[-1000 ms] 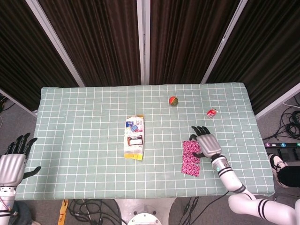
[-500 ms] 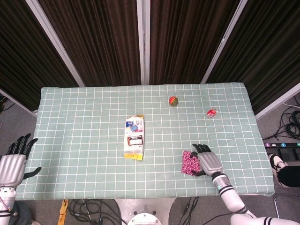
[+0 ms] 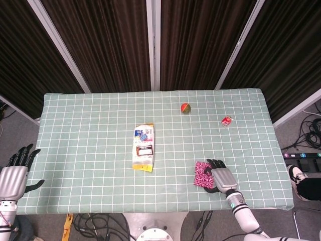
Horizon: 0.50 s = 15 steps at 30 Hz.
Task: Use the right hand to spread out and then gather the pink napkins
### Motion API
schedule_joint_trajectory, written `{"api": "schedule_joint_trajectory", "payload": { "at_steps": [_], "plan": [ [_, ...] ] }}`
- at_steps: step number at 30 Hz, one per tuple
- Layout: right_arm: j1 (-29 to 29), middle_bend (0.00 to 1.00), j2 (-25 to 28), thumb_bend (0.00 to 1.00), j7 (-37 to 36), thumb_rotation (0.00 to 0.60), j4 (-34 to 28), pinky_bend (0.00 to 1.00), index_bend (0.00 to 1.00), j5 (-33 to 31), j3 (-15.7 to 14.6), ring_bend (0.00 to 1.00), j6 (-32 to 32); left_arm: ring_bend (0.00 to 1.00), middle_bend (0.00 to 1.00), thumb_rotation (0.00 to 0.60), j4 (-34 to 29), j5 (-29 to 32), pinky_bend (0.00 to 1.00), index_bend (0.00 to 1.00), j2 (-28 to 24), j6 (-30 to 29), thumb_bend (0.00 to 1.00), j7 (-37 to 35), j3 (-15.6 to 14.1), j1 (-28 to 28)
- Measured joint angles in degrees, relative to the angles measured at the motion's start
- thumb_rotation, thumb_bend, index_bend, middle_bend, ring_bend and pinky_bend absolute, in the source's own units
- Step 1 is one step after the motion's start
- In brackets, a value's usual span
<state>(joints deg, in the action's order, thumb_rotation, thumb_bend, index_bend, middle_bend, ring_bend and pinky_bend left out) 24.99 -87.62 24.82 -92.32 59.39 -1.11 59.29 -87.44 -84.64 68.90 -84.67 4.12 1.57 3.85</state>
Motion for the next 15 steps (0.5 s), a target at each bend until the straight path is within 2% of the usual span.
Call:
{"api": "schedule_joint_trajectory", "payload": {
  "at_steps": [15],
  "plan": [
    [-0.9, 0.04, -0.7, 0.14, 0.0, 0.467, 1.1, 0.0, 0.33, 1.2, -0.3, 0.0, 0.6, 0.07, 0.14, 0.6, 0.1, -0.2, 0.17, 0.19, 0.0, -0.2, 0.01, -0.2, -0.1, -0.2]
  ]
}}
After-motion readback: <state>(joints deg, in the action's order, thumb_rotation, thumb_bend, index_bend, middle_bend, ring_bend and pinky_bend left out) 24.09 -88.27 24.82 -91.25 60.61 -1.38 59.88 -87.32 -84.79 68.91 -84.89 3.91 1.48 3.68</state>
